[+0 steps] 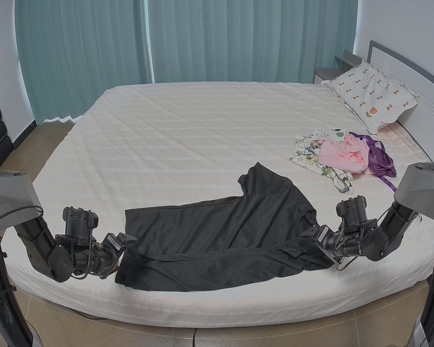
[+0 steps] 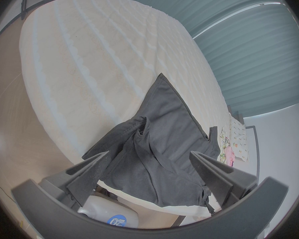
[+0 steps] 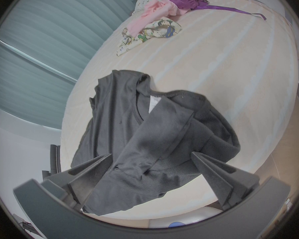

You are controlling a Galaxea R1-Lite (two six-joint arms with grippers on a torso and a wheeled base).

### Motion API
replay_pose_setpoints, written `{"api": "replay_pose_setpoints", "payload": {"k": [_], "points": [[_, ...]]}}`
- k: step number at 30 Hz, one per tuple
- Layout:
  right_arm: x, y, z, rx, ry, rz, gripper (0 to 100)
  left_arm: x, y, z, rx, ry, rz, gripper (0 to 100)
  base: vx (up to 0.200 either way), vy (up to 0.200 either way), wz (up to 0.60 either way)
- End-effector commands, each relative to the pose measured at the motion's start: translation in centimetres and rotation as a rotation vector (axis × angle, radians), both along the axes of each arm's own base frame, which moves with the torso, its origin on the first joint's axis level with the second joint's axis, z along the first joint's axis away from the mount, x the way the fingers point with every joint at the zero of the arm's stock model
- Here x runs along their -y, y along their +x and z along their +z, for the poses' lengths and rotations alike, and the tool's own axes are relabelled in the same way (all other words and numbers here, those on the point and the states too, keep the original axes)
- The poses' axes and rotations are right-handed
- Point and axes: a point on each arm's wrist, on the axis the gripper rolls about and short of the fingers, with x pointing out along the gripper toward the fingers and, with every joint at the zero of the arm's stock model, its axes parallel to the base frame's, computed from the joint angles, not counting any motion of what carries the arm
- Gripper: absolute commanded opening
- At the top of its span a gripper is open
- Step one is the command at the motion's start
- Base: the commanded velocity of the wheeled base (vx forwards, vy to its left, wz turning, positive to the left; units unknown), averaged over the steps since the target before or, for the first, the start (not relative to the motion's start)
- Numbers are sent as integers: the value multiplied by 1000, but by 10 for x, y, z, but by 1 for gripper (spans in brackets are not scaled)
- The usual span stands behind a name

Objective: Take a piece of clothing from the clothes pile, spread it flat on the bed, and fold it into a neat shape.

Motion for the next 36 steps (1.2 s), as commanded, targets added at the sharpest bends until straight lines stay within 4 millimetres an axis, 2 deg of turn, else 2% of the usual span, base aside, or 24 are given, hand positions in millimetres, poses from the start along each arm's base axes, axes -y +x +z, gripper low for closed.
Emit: {"api": "replay_pose_setpoints", "payload": {"k": [1,5,13,14,21,28,36], "points": [[-9,4,-28,-25,-20,11,100,3,-8,-6,-15,2,-11,100,0,0,0],[-11,10,-29,51,5,8,100,3,-9,-5,-14,1,-9,100,0,0,0],[-12,13,-33,78,0,0,100,3,-8,-6,-14,2,-11,100,0,0,0],[-12,13,-33,78,0,0,0,3,-8,-6,-15,2,-11,100,0,0,0],[-12,9,-21,87,10,-38,0,3,-8,-6,-15,2,-11,100,0,0,0],[-13,-4,-3,93,42,-53,0,3,-9,-6,-17,3,-13,100,0,0,0],[-21,-30,29,137,52,-3,0,3,-9,-6,-17,3,-13,100,0,0,0]]}}
